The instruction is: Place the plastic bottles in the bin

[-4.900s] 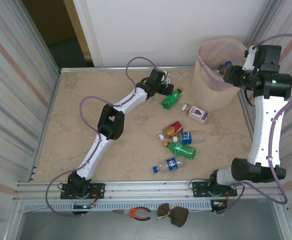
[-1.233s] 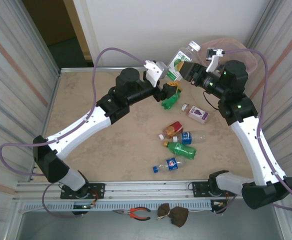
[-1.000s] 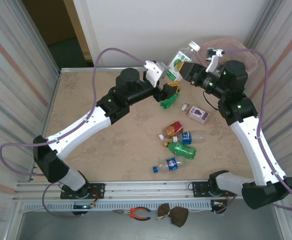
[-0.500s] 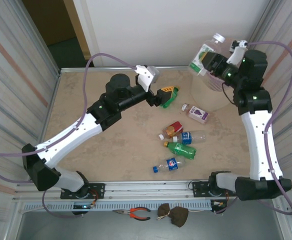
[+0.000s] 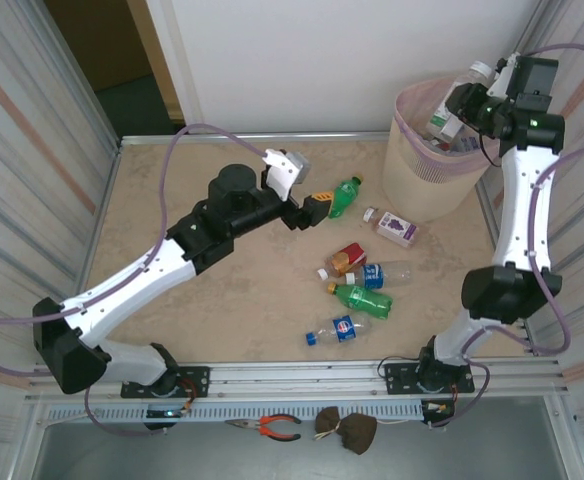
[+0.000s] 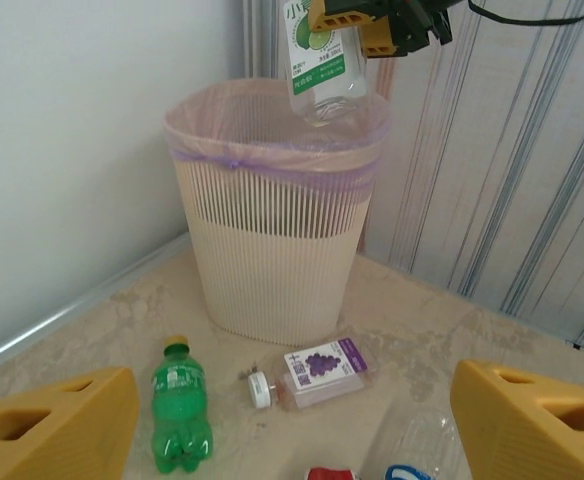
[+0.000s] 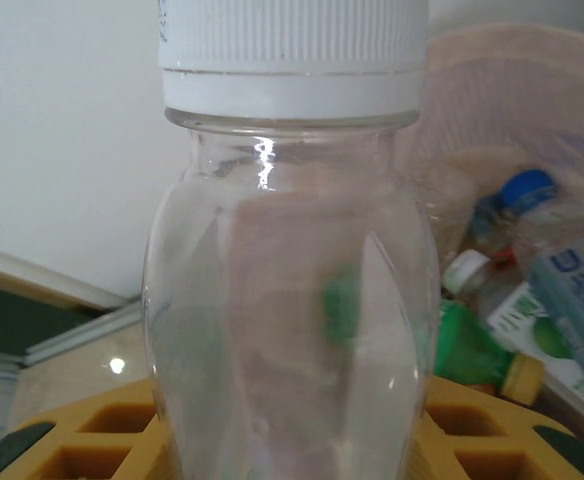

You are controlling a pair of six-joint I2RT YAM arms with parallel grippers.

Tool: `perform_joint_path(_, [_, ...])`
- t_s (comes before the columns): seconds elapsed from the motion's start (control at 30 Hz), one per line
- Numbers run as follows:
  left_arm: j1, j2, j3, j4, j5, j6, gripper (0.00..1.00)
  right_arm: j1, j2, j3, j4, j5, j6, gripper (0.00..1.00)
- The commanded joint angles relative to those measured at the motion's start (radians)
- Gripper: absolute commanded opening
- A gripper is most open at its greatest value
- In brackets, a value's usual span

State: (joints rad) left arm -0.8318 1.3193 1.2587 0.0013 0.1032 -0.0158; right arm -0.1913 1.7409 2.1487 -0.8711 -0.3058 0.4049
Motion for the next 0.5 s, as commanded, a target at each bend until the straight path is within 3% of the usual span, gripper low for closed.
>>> perform_joint_path(0.0, [-0.004,-0.053,-0.028,0.0,-0.026,-0.03,0.81,-0.009,0.083,0.12,-0.142,0.016,-0.079,0.42])
perform_joint_path(0.2, [-0.003,-0.068,-0.054,-0.006,-0.043,-0.036,0.81,-0.02,0.271,0.307,-0.28,-0.095,-0.168,0.42])
perform_joint_path(0.47, [-0.004,-0.059,-0.047,-0.038,-0.043,-0.039,0.81,-0.014,0.399,0.348,-0.295,-0.269,-0.221,0.43])
